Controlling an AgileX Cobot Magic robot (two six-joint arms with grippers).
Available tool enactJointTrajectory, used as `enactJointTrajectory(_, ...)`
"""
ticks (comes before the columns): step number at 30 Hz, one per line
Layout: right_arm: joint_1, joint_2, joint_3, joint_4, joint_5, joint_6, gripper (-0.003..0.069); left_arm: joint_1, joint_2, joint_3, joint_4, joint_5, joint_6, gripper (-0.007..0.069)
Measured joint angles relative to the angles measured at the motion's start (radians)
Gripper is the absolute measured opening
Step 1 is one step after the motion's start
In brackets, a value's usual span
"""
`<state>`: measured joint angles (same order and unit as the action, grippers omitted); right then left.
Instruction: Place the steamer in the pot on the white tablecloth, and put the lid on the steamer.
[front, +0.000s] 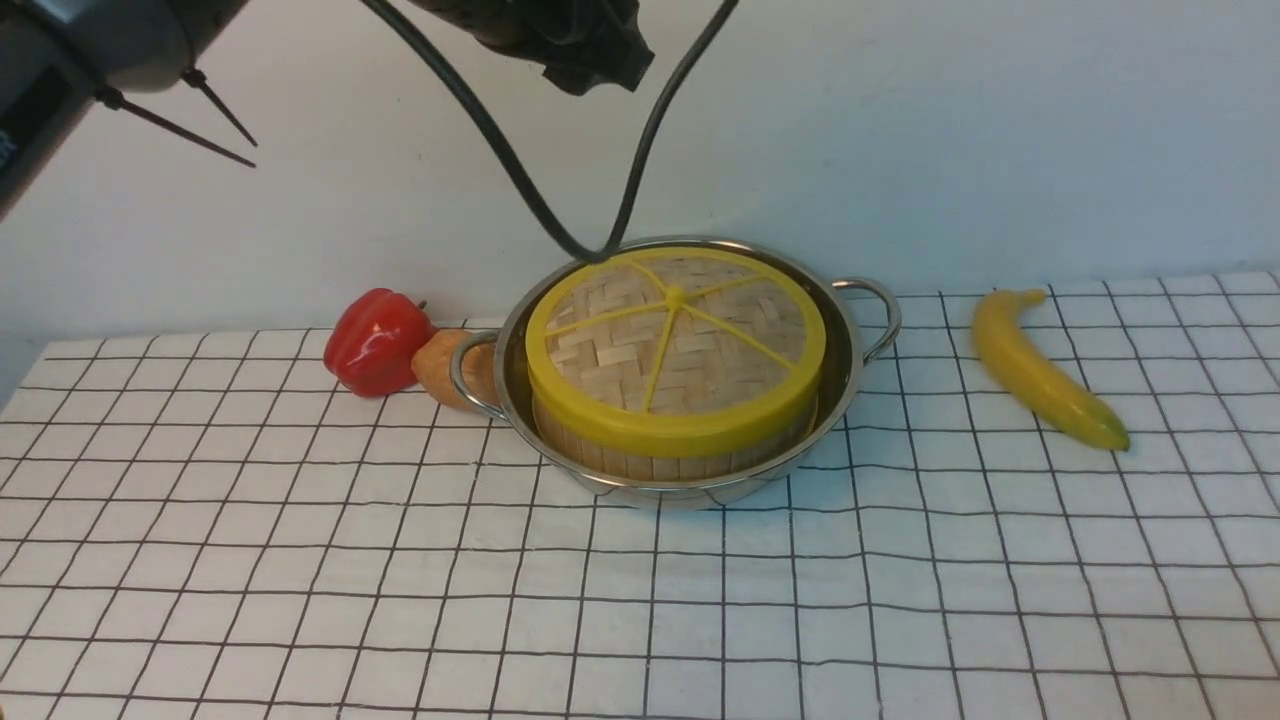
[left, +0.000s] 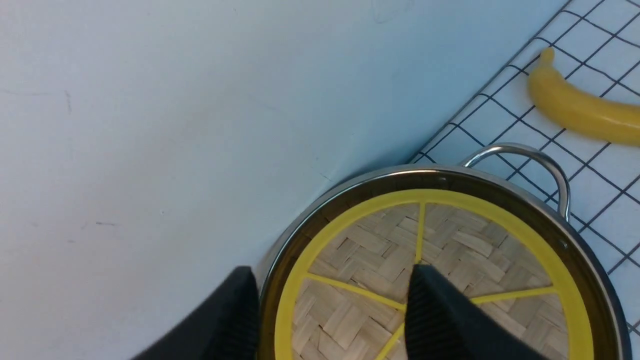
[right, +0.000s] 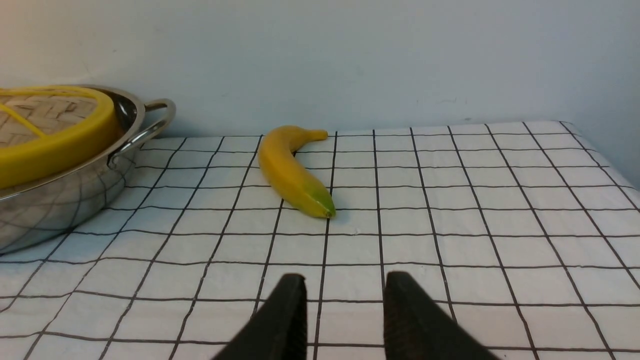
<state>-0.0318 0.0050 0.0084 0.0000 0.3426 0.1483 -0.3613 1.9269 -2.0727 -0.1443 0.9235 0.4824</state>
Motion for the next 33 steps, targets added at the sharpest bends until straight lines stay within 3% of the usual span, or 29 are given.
enactJointTrajectory(7,0.0,0.0,0.0,0.0,0.0,0.0,0.0242,0.017,-0.17,0.192,-0.001,-0.043,-0.042,0.0225)
enactJointTrajectory(12,0.0,0.0,0.0,0.0,0.0,0.0,0.0242,0.081,-0.497,0.614,-0.012,-0.282,-0.047,0.0175)
enactJointTrajectory(19,0.0,0.0,0.0,0.0,0.0,0.0,0.0242,0.27,-1.156,1.303,-0.071,-0.593,-0.055,0.0168)
enactJointTrajectory(27,0.0,0.0,0.0,0.0,0.0,0.0,0.0242,0.344,-1.638,1.755,-0.081,-0.631,-0.102,0.0181)
enactJointTrajectory(33,0.0,0.0,0.0,0.0,0.0,0.0,0.0242,0.345,-1.817,1.909,-0.076,-0.606,-0.115,0.019)
